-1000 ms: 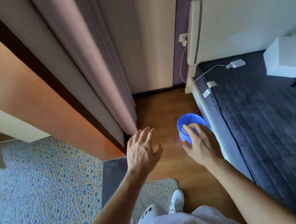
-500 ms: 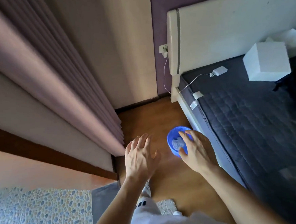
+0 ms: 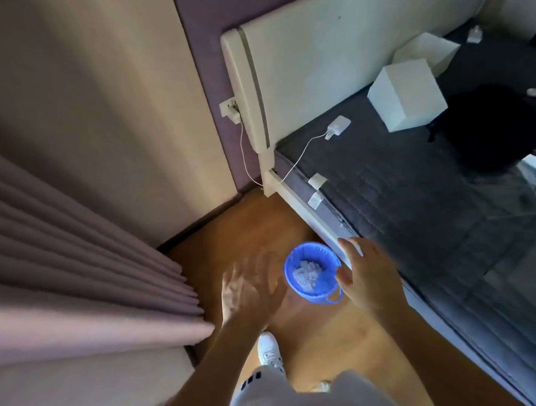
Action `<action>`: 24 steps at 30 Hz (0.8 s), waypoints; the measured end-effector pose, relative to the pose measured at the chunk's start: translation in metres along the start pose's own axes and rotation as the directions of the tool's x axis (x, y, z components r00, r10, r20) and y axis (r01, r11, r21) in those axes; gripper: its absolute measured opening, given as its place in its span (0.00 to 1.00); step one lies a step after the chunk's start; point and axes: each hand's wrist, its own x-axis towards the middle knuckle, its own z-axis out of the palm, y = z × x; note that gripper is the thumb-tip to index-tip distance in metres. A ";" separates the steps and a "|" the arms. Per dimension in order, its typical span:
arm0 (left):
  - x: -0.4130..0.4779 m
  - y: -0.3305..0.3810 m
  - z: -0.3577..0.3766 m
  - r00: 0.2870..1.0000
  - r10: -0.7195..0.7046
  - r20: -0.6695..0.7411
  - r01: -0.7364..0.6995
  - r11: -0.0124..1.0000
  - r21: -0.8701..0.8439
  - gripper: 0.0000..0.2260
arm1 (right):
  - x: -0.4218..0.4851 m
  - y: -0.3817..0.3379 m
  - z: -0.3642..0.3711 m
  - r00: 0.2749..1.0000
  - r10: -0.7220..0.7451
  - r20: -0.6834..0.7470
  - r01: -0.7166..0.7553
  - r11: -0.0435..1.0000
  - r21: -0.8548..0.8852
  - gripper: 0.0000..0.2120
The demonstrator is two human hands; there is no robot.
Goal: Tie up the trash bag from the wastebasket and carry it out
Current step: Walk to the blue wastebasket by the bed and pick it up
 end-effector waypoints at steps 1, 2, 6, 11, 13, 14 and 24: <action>0.008 -0.005 0.001 1.000 0.013 0.004 -0.013 1.000 0.002 0.25 | 0.002 -0.003 0.003 1.000 0.014 -0.003 -0.014 1.000 -0.007 0.26; 0.016 -0.010 0.004 0.999 0.033 0.008 -0.033 0.999 0.001 0.25 | 0.004 -0.005 0.006 1.000 0.030 -0.006 -0.030 0.999 -0.012 0.26; 0.044 -0.028 0.018 0.990 0.115 0.081 -0.116 0.993 0.008 0.25 | 0.004 -0.008 0.017 0.994 0.105 -0.024 -0.106 0.993 -0.050 0.25; 0.059 -0.027 0.030 0.980 0.174 0.096 -0.173 0.985 -0.014 0.26 | -0.008 -0.004 0.021 0.981 0.175 -0.080 -0.180 0.982 -0.051 0.22; 0.063 -0.019 0.032 0.978 0.186 0.096 -0.186 0.982 -0.012 0.28 | -0.010 0.001 0.019 0.981 0.171 -0.095 -0.177 0.983 -0.053 0.22; 0.063 -0.015 0.032 0.978 0.186 0.092 -0.186 0.983 -0.014 0.28 | -0.011 0.005 0.020 0.983 0.159 -0.093 -0.164 0.985 -0.053 0.22; 0.060 0.019 0.051 0.970 0.231 0.080 -0.234 0.972 0.034 0.26 | -0.010 0.032 0.049 0.989 0.134 0.056 -0.134 0.991 -0.009 0.27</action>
